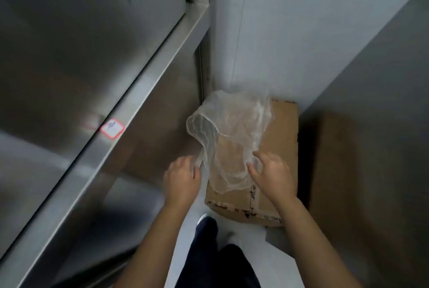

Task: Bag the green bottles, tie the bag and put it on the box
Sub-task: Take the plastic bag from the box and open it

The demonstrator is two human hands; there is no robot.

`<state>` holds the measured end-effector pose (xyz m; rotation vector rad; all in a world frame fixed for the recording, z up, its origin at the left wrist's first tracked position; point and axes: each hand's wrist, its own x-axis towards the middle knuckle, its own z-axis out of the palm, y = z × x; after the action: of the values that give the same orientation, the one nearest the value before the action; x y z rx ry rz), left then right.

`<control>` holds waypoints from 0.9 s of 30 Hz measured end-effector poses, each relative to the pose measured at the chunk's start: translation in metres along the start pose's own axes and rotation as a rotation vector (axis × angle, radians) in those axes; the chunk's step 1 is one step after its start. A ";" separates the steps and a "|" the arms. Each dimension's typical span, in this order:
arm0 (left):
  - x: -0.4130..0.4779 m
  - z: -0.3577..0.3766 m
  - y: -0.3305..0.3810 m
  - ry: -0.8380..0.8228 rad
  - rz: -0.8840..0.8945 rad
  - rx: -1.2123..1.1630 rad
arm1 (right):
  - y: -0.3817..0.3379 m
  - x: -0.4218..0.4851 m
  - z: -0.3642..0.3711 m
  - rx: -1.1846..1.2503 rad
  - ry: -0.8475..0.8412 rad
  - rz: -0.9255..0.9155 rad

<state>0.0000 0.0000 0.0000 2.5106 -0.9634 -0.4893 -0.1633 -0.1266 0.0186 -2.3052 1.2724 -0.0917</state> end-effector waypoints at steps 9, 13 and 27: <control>0.059 0.081 -0.020 -0.124 -0.238 -0.220 | 0.036 0.068 0.067 0.120 0.056 0.123; 0.065 0.113 -0.021 -0.132 -0.374 -0.463 | 0.052 0.084 0.090 0.137 0.092 0.119; 0.077 0.139 -0.016 0.043 -0.599 -0.659 | 0.062 0.094 0.093 0.250 0.246 0.055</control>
<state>-0.0004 -0.0760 -0.1404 2.1262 0.0232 -0.7709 -0.1312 -0.1931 -0.1074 -2.0895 1.3557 -0.5003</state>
